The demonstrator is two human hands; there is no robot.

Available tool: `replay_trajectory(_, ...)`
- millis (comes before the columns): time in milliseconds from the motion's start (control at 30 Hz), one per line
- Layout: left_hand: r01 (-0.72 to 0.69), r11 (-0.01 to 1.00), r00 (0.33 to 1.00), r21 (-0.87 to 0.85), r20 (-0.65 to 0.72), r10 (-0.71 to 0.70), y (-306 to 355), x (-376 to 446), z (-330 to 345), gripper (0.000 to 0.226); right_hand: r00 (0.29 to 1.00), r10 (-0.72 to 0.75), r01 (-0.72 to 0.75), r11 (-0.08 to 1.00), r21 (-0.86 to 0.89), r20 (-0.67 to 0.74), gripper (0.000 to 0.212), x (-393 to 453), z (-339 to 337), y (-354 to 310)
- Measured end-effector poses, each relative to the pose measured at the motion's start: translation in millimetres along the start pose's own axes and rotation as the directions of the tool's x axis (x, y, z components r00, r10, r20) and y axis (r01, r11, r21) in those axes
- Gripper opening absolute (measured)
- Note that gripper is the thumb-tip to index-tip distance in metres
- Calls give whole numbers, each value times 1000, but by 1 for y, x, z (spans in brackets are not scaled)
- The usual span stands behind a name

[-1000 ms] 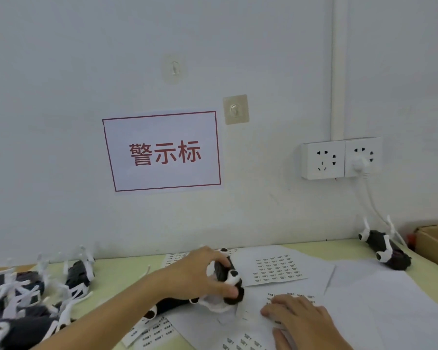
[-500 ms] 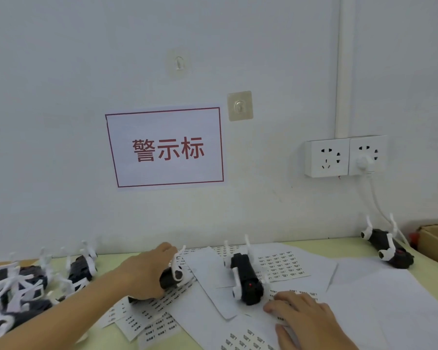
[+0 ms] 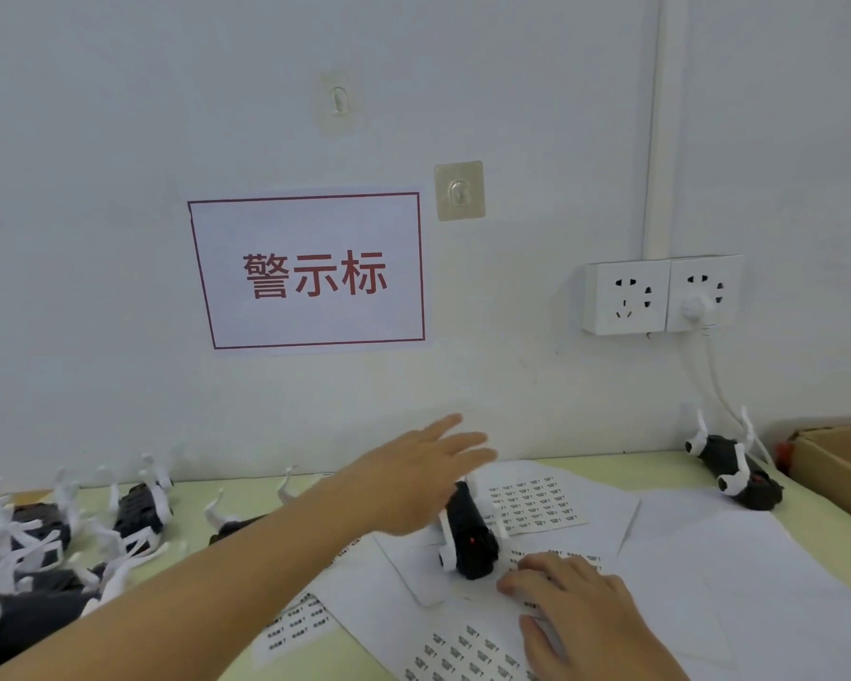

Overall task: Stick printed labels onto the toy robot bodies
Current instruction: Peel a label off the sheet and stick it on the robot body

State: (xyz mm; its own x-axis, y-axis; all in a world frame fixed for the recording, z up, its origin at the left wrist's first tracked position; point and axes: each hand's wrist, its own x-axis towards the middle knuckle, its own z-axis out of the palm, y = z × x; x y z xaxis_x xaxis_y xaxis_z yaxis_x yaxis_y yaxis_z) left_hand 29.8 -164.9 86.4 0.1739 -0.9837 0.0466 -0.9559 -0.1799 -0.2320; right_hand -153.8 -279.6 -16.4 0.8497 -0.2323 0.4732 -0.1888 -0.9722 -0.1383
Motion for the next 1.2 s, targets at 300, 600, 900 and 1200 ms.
replay_trajectory(300,-84,968,873,238,485,-44,24,62,-31,58,989,56,-75,988,138,136,48,-6,4,0)
replay_trajectory(600,-125,963,916,238,400,20,4,36,-13,30,983,60,-89,983,162,174,42,-10,6,0)
replay_trajectory(900,252,807,955,534,-3,-296,-16,-14,18,41,977,64,-100,980,174,202,45,-8,1,-2)
replay_trajectory(1200,393,849,919,354,-141,-367,8,-38,16,61,951,305,-284,785,550,54,51,-11,-11,-5)
